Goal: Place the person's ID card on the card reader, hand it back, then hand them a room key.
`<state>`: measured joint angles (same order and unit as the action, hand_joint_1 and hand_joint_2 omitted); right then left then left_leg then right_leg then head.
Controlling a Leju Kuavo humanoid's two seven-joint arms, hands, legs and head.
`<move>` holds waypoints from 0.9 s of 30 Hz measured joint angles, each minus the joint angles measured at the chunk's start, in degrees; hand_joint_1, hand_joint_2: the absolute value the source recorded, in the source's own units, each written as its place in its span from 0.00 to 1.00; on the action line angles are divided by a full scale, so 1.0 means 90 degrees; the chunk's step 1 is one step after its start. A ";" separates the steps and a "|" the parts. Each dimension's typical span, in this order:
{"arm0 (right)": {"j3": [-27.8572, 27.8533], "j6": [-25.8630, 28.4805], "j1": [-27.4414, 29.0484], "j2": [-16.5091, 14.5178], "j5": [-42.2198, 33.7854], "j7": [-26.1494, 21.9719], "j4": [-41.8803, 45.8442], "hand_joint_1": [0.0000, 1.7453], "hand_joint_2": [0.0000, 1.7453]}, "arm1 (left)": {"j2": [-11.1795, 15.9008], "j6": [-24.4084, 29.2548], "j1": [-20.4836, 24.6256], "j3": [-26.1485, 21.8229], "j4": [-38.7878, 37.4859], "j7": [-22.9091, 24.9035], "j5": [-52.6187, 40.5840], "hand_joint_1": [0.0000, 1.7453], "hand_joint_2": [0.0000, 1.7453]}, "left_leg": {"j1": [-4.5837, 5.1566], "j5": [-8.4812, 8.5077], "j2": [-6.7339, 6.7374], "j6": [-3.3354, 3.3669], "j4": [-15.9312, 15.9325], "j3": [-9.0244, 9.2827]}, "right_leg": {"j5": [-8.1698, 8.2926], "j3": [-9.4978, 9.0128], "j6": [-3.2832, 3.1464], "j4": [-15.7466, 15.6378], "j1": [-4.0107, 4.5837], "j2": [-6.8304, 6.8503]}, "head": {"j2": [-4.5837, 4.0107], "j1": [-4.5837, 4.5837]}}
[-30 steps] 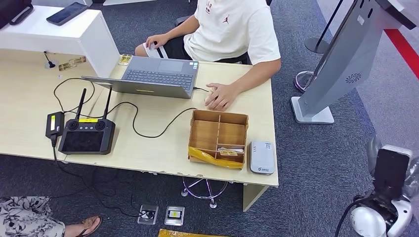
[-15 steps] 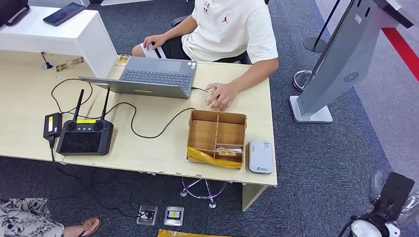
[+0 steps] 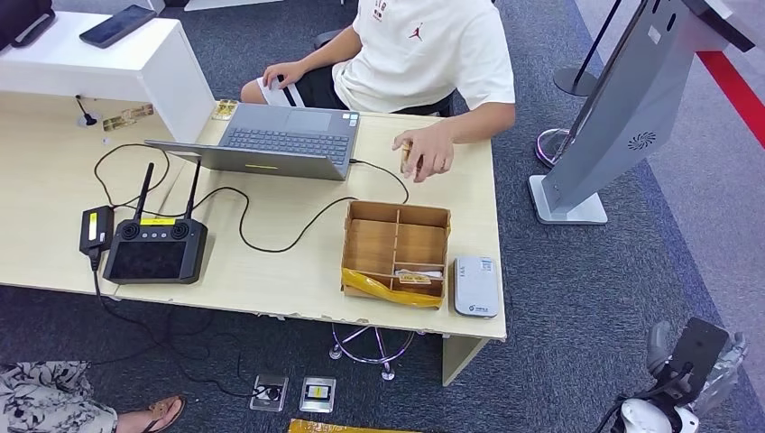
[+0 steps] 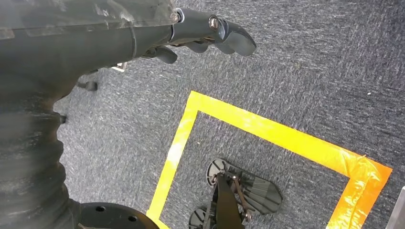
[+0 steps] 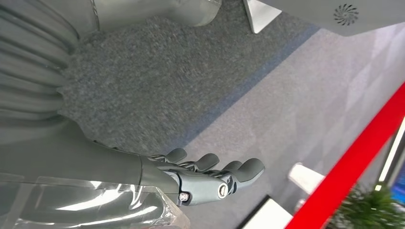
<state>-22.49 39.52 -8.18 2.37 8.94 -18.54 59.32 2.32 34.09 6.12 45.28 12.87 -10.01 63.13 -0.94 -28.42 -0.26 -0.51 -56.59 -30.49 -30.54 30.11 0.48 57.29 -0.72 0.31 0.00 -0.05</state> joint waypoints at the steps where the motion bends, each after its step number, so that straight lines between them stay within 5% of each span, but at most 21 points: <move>1: 0.0000 0.0001 0.0000 -0.0025 0.0140 -0.0014 0.0082 0.00 1.00 | 0.0001 -0.0001 0.0000 0.0001 0.0000 0.0004 -0.0005 0.00 1.00 | 0.0000 0.0000 0.0000 0.0000 0.0000 0.0000 | 0.0000 0.0000 0.0000 0.0000 0.0000 0.0000 | 0.0000 -0.0001; 15: 0.0324 0.0002 0.0109 -0.0573 0.3235 -0.0121 0.3024 0.00 1.00 | 0.0011 -0.0071 -0.0001 0.0032 -0.0007 -0.0030 0.0002 0.00 1.00 | 0.0000 0.0001 0.0000 0.0000 0.0000 0.0001 | 0.0000 -0.0002 0.0000 0.0004 0.0000 0.0001 | 0.0000 -0.0001; 22: 0.1655 -0.0158 0.0203 -0.0404 0.4728 0.1347 0.4273 0.00 1.00 | 0.0005 -0.0177 0.0005 0.0035 -0.0007 -0.0032 0.0016 0.00 1.00 | 0.0000 0.0001 -0.0001 -0.0001 0.0000 -0.0001 | 0.0000 -0.0006 0.0000 0.0007 0.0000 0.0002 | 0.0000 0.0000; 27: 0.3226 -0.1313 -0.0039 0.0019 0.5447 0.2038 0.4613 0.00 1.00 | 0.0010 -0.0245 0.0029 0.0036 -0.0007 -0.0032 -0.0016 0.00 1.00 | 0.0000 0.0004 -0.0005 -0.0003 0.0000 0.0000 | 0.0000 -0.0008 -0.0001 0.0011 0.0000 0.0009 | 0.0000 -0.0002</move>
<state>6.54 27.70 -8.54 2.54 57.96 -0.20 100.83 2.41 31.89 6.38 45.60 12.81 -10.29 62.99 -0.94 -28.38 -0.31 -0.53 -56.60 -30.49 -30.54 30.04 0.48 57.38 -0.72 0.39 0.00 -0.07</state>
